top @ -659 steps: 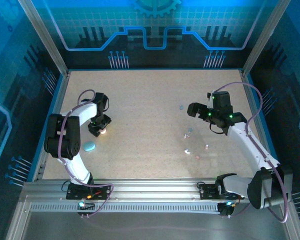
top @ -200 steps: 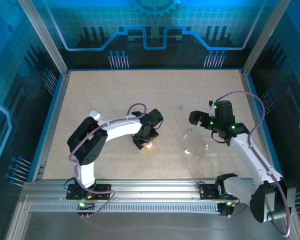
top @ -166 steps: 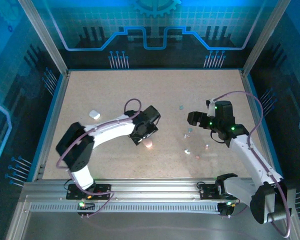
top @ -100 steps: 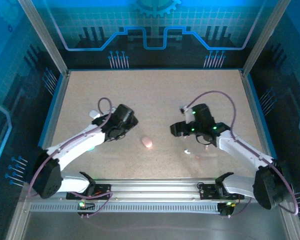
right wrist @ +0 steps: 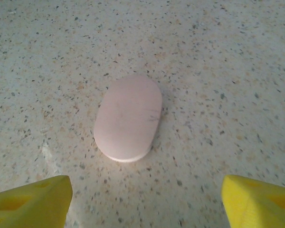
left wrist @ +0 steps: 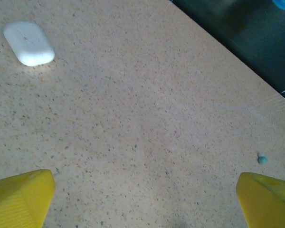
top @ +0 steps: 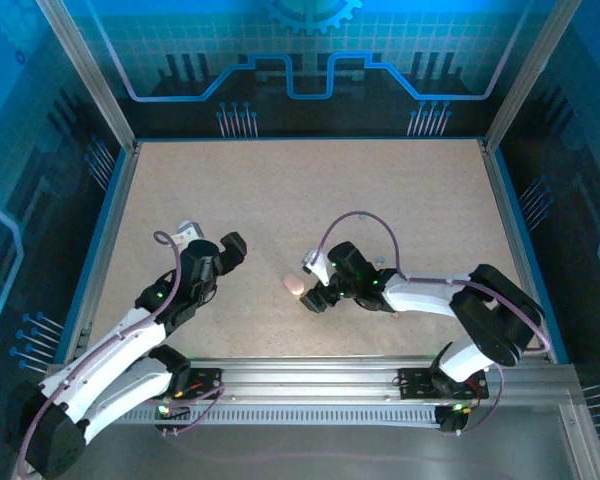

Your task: Insert wireless bluetooth earbuds into charging case

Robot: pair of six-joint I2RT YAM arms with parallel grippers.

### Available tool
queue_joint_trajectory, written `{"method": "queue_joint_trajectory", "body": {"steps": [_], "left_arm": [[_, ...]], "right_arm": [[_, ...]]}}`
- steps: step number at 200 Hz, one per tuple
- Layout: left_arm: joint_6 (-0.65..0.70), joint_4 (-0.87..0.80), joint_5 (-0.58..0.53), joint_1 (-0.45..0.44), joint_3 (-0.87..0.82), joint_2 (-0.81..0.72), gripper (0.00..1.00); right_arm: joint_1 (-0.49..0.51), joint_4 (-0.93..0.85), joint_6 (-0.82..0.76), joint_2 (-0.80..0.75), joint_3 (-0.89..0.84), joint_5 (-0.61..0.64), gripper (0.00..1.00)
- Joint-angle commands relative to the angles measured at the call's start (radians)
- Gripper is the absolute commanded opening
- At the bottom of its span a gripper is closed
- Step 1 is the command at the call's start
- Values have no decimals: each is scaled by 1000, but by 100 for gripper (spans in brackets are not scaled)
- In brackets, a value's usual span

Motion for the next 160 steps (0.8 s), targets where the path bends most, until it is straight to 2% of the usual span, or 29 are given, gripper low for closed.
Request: {"method": "queue_joint_trajectory", "body": {"steps": [1, 63, 117, 143, 160], "left_arm": [[69, 56, -55, 10, -14, -25, 99], [114, 41, -50, 13, -4, -22, 99], [125, 58, -34, 13, -3, -6, 99], [127, 63, -21, 15, 6, 14, 99], [131, 63, -9, 15, 14, 23, 99]], "right_arm": [[22, 150, -43, 63, 23, 1, 83], [35, 278, -49, 203, 47, -9, 80], [39, 304, -83, 256, 51, -18, 66], [38, 315, -98, 275, 56, -25, 62], [39, 316, -108, 274, 55, -33, 53]]}}
